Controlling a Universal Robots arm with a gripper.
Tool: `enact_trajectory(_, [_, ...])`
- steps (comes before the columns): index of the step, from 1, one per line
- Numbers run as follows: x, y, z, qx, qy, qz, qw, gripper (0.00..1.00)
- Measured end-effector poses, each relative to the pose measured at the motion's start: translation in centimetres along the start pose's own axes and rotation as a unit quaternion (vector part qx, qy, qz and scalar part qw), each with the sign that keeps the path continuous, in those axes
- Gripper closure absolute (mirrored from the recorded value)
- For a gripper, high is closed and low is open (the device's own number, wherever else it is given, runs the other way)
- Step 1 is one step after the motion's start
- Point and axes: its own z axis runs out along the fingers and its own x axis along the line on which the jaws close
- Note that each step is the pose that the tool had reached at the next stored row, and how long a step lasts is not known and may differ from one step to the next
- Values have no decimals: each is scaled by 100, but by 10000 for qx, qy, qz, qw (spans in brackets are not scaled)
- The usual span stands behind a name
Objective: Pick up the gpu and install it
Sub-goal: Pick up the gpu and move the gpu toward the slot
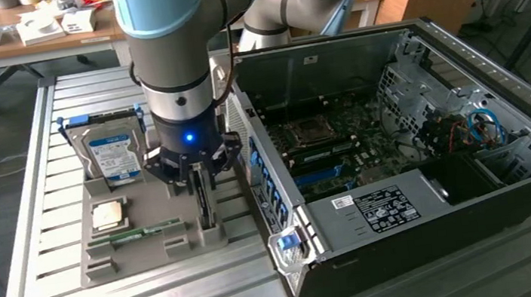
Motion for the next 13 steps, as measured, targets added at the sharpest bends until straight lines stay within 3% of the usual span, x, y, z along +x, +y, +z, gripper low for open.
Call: enact_trajectory(13, [17,5,39,0,0,1,10000,58])
